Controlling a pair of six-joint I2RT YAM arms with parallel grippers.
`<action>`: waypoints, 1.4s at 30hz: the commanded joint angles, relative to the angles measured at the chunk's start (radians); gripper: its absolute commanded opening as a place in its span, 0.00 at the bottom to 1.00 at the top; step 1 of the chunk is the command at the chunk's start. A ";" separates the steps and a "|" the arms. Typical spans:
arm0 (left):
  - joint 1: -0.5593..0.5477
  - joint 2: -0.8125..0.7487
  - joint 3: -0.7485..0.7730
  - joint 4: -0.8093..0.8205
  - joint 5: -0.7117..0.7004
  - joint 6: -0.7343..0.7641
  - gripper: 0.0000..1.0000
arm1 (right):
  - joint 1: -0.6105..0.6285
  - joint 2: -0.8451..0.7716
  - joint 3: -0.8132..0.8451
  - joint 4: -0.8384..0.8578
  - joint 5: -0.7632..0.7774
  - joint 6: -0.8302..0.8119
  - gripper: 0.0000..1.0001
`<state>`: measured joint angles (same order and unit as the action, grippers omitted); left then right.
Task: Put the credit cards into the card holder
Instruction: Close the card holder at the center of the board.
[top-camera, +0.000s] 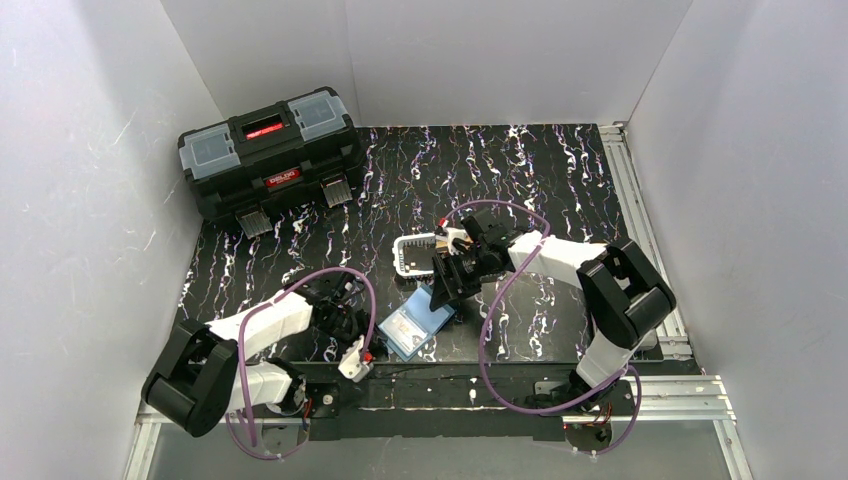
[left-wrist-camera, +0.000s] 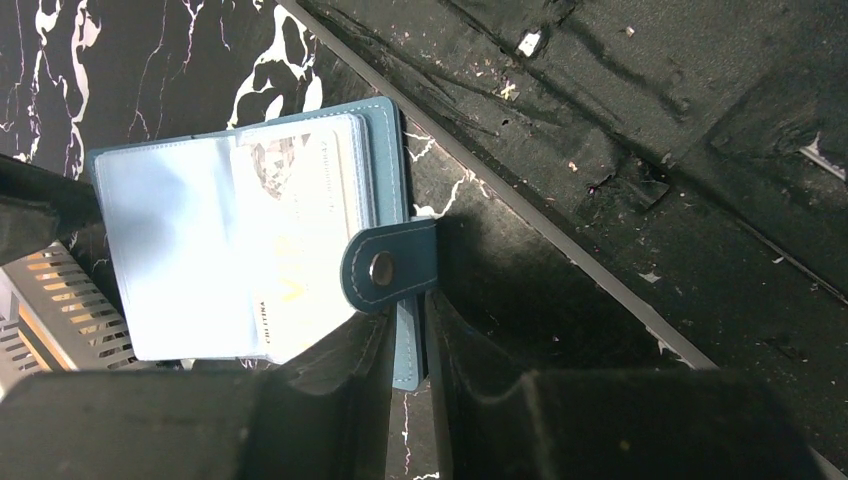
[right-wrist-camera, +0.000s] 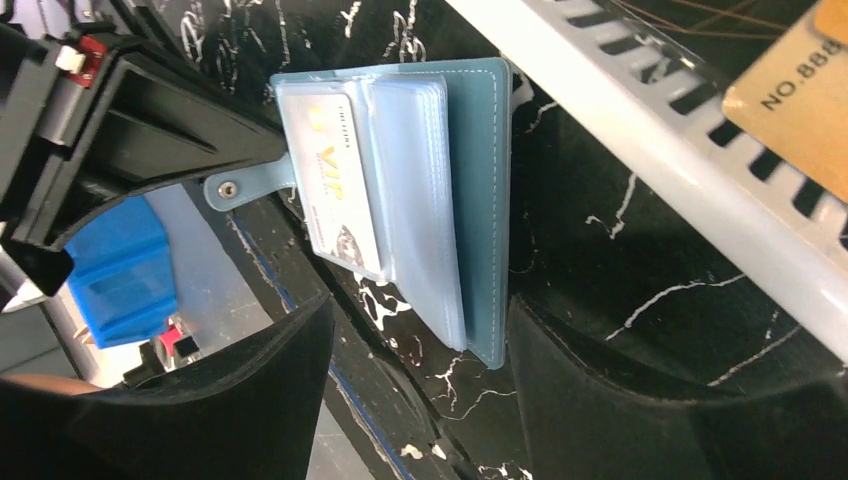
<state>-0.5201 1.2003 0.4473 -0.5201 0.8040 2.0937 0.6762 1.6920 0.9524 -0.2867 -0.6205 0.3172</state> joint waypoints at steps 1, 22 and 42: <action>-0.009 0.022 0.002 -0.049 -0.002 0.268 0.17 | -0.003 -0.060 -0.003 0.067 -0.068 0.024 0.70; -0.019 0.036 0.016 -0.035 -0.006 0.265 0.15 | 0.046 -0.017 0.123 -0.036 -0.313 -0.055 0.66; -0.022 0.011 0.010 -0.009 -0.034 0.244 0.12 | 0.097 0.235 0.283 -0.097 -0.615 -0.051 0.25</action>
<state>-0.5388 1.2201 0.4595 -0.5034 0.7937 2.0933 0.7475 1.8812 1.1740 -0.3496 -1.1336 0.2657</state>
